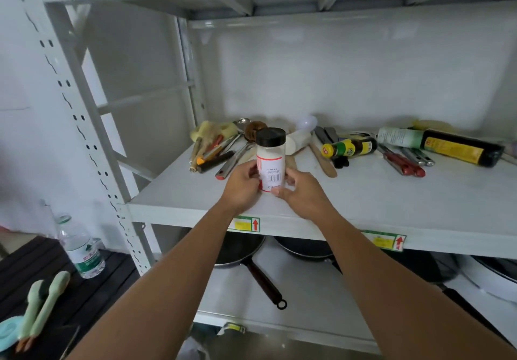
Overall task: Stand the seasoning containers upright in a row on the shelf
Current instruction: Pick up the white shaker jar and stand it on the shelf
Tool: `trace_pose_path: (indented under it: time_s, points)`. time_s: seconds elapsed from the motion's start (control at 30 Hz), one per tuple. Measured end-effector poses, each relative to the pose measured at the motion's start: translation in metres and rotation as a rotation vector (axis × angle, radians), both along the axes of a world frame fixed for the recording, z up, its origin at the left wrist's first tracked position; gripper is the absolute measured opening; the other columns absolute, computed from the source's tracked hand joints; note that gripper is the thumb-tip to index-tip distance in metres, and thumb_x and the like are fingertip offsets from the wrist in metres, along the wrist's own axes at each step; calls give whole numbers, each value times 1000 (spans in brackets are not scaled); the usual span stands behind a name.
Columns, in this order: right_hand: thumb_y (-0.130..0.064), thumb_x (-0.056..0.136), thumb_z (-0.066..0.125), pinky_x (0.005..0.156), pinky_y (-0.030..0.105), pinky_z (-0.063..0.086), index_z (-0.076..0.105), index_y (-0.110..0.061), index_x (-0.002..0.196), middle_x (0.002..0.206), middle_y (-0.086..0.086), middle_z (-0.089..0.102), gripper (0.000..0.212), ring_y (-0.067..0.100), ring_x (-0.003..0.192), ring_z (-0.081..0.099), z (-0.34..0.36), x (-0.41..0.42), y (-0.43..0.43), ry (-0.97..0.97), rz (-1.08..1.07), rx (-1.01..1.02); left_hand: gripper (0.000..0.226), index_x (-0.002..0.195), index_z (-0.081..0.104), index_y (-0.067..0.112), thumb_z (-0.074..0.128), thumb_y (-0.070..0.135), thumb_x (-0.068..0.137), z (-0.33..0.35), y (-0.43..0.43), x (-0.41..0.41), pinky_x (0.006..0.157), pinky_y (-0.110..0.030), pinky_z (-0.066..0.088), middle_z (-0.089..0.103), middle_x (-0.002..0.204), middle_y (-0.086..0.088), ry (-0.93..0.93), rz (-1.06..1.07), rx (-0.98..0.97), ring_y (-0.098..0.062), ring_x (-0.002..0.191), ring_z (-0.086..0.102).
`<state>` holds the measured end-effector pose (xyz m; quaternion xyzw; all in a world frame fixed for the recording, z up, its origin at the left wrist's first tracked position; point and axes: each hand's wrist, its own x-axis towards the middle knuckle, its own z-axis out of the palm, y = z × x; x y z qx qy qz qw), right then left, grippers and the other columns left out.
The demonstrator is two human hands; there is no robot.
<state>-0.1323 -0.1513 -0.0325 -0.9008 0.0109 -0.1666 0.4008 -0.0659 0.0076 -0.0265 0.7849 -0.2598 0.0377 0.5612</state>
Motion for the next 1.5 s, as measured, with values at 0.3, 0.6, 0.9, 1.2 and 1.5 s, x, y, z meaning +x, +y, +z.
trace_pose_path:
  time_s: [0.3,0.6,0.9,1.2,1.5]
  points:
    - [-40,80,87,93,31,54,65,-17,137,126,-4,70,65,12,108,65,4,-8,2,-62,-45,54,40,116,70,19,57,-8,89,-3,-2,-2,67,1,45,70,98,15,-60,102,30,18,83,64]
    - [-36,96,71,107,46,51,53,-22,150,144,0,65,59,22,126,62,5,-4,3,-7,-12,-8,34,123,69,19,65,6,92,0,4,3,79,-16,55,75,110,9,94,16,-167,1,96,70]
    - [-36,94,74,99,38,53,52,-21,145,135,-1,66,58,16,112,64,2,-3,2,-19,-69,24,31,120,64,5,58,-6,91,-2,6,9,85,-27,56,74,114,-10,200,-23,-267,-22,106,72]
    - [-47,86,80,98,42,56,49,-27,147,132,-3,64,71,17,110,64,2,-4,3,-38,-60,62,53,138,55,21,67,3,90,0,4,6,89,-25,57,70,121,8,145,-57,-67,-7,110,67]
    - [-41,87,81,100,39,53,46,-23,147,137,0,65,72,20,118,64,3,-7,5,-17,-54,28,42,127,62,16,49,1,90,-1,5,6,100,-36,54,69,125,-11,270,-115,-250,-26,119,66]
